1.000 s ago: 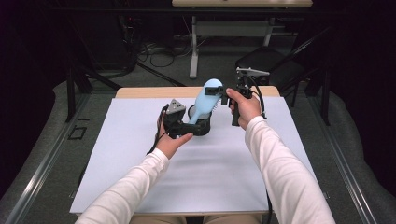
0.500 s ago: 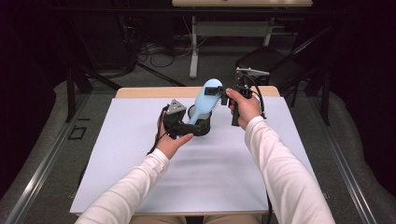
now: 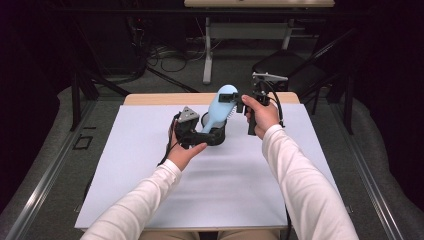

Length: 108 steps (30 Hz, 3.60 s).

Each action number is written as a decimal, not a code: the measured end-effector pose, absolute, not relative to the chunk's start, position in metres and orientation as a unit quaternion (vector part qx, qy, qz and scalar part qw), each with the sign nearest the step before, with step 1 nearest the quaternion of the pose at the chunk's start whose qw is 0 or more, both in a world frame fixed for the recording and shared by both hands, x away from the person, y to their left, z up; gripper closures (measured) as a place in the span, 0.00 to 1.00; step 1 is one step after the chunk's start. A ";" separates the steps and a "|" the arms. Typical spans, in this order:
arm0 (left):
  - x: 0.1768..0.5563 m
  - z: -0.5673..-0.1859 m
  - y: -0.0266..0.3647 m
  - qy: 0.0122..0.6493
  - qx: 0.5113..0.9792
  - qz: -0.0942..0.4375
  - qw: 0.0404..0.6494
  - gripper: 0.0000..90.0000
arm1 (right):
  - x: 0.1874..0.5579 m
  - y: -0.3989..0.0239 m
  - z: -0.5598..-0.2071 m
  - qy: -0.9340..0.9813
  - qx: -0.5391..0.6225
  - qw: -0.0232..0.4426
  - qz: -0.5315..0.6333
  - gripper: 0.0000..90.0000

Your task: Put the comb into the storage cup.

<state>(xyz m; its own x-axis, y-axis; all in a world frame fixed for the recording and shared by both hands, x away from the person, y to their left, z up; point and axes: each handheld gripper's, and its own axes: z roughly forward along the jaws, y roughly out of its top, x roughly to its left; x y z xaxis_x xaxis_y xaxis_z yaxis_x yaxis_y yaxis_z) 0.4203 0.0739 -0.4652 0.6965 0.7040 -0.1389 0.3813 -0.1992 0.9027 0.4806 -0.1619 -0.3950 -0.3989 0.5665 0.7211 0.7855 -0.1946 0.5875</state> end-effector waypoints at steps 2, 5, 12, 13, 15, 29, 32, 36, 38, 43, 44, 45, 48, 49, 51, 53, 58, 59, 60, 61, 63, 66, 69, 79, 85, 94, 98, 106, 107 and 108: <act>0.420 -0.465 0.074 0.358 0.759 0.154 0.522 0.01 | 0.481 -0.162 -0.395 -0.626 -0.540 0.099 -0.554 0.55; 0.420 -0.465 0.074 0.358 0.760 0.156 0.520 0.01 | 0.481 -0.162 -0.395 -0.626 -0.540 0.097 -0.555 0.55; 0.419 -0.464 0.075 0.358 0.761 0.155 0.519 0.01 | 0.480 -0.165 -0.393 -0.625 -0.540 0.091 -0.557 0.55; 0.419 -0.464 0.075 0.360 0.760 0.155 0.519 0.01 | 0.480 -0.166 -0.393 -0.624 -0.540 0.091 -0.557 0.55; 0.419 -0.464 0.075 0.361 0.759 0.155 0.520 0.01 | 0.480 -0.167 -0.392 -0.623 -0.540 0.090 -0.558 0.55; 0.419 -0.462 0.079 0.363 0.759 0.157 0.518 0.01 | 0.480 -0.174 -0.386 -0.620 -0.543 0.077 -0.561 0.55; 0.418 -0.461 0.079 0.362 0.759 0.155 0.518 0.01 | 0.479 -0.176 -0.384 -0.621 -0.541 0.073 -0.562 0.55; 0.418 -0.461 0.080 0.363 0.758 0.155 0.520 0.01 | 0.479 -0.178 -0.381 -0.619 -0.544 0.068 -0.562 0.55; 0.418 -0.460 0.081 0.363 0.758 0.156 0.519 0.01 | 0.479 -0.180 -0.379 -0.619 -0.544 0.064 -0.563 0.55; 0.418 -0.460 0.083 0.365 0.756 0.155 0.520 0.01 | 0.480 -0.185 -0.377 -0.617 -0.541 0.059 -0.568 0.55; 0.418 -0.460 0.083 0.366 0.756 0.155 0.520 0.01 | 0.480 -0.185 -0.377 -0.616 -0.540 0.059 -0.570 0.55; 0.418 -0.460 0.083 0.366 0.756 0.155 0.520 0.01 | 0.480 -0.187 -0.376 -0.615 -0.542 0.056 -0.570 0.55; 0.418 -0.459 0.084 0.367 0.755 0.154 0.521 0.01 | 0.481 -0.189 -0.375 -0.612 -0.542 0.048 -0.574 0.55; 0.418 -0.459 0.084 0.367 0.755 0.154 0.521 0.01 | 0.481 -0.190 -0.374 -0.610 -0.542 0.046 -0.576 0.55; 0.418 -0.459 0.085 0.368 0.755 0.155 0.521 0.01 | 0.480 -0.192 -0.373 -0.608 -0.544 0.038 -0.577 0.55; 0.418 -0.459 0.086 0.370 0.754 0.156 0.520 0.01 | 0.480 -0.193 -0.371 -0.607 -0.544 0.033 -0.579 0.55; 0.419 -0.459 0.088 0.373 0.751 0.157 0.521 0.01 | 0.479 -0.196 -0.367 -0.607 -0.547 0.007 -0.576 0.55; 0.419 -0.459 0.089 0.372 0.752 0.158 0.521 0.01 | 0.479 -0.198 -0.367 -0.603 -0.548 0.011 -0.579 0.55; 0.419 -0.458 0.090 0.373 0.751 0.158 0.521 0.01 | 0.479 -0.198 -0.367 -0.599 -0.549 0.013 -0.583 0.55; 0.419 -0.458 0.090 0.374 0.751 0.158 0.521 0.01 | 0.479 -0.199 -0.367 -0.598 -0.546 0.014 -0.587 0.55; 0.419 -0.458 0.092 0.375 0.750 0.159 0.521 0.01 | 0.479 -0.200 -0.366 -0.595 -0.548 0.017 -0.587 0.55; 0.419 -0.458 0.093 0.377 0.749 0.159 0.521 0.01 | 0.479 -0.200 -0.366 -0.596 -0.550 0.019 -0.585 0.55; 0.419 -0.458 0.095 0.377 0.750 0.160 0.519 0.01 | 0.479 -0.200 -0.366 -0.597 -0.547 0.015 -0.586 0.55; 0.418 -0.458 0.101 0.382 0.748 0.158 0.519 0.01 | 0.477 -0.196 -0.360 -0.596 -0.546 -0.022 -0.588 0.55; 0.416 -0.458 0.106 0.384 0.748 0.155 0.518 0.01 | 0.474 -0.191 -0.354 -0.606 -0.533 -0.043 -0.589 0.55; 0.414 -0.457 0.112 0.385 0.751 0.153 0.513 0.01 | 0.472 -0.181 -0.347 -0.626 -0.517 -0.083 -0.578 0.55; 0.413 -0.457 0.115 0.384 0.751 0.152 0.515 0.01 | 0.471 -0.179 -0.344 -0.628 -0.513 -0.094 -0.578 0.55; 0.409 -0.456 0.119 0.381 0.754 0.154 0.512 0.02 | 0.470 -0.176 -0.338 -0.638 -0.500 -0.120 -0.573 0.55; 0.408 -0.456 0.119 0.379 0.756 0.153 0.512 0.02 | 0.470 -0.175 -0.337 -0.640 -0.499 -0.122 -0.572 0.55; 0.407 -0.456 0.119 0.378 0.757 0.154 0.510 0.02 | 0.470 -0.174 -0.337 -0.639 -0.498 -0.124 -0.572 0.55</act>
